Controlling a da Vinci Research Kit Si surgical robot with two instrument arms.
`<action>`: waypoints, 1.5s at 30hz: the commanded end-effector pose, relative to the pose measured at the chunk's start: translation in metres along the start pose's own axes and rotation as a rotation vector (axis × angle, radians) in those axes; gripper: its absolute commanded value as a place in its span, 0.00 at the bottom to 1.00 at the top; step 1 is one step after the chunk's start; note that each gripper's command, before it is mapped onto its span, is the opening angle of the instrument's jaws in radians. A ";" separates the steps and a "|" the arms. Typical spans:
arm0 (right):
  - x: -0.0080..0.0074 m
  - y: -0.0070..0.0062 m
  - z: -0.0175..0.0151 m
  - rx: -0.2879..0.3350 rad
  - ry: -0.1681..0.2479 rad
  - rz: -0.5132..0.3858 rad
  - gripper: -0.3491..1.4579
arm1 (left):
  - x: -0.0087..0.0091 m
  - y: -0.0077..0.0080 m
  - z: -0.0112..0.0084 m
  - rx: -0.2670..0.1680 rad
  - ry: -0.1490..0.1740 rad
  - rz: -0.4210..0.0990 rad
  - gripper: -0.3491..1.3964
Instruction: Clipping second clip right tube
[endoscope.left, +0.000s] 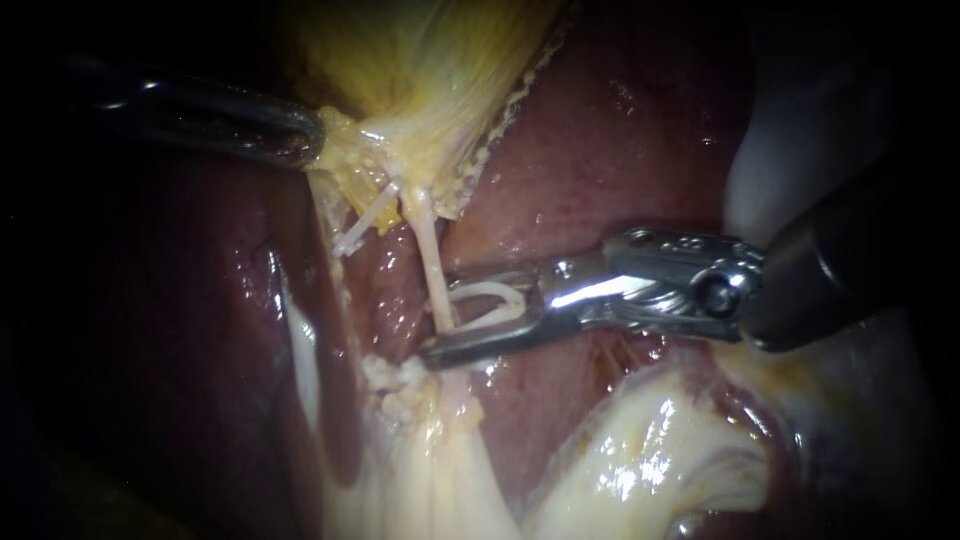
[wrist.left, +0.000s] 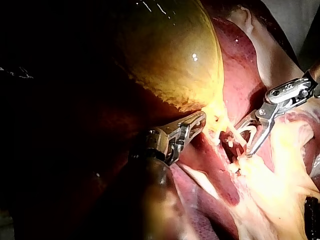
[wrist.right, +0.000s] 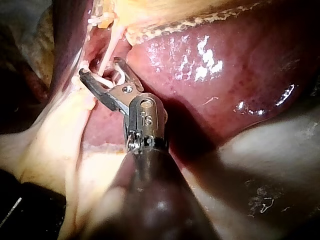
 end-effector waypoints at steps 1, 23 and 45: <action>0.0001 0.0000 0.0002 0.020 0.012 -0.002 0.46 | 0.0000 0.0000 0.0000 -0.001 0.000 0.000 0.00; 0.0013 -0.0049 0.0005 0.195 0.088 0.078 0.43 | 0.0001 0.0000 -0.0001 -0.001 0.000 0.000 0.00; 0.0017 -0.0039 -0.0007 0.216 0.076 0.109 0.00 | 0.0000 0.0000 0.0000 -0.001 0.000 0.000 0.00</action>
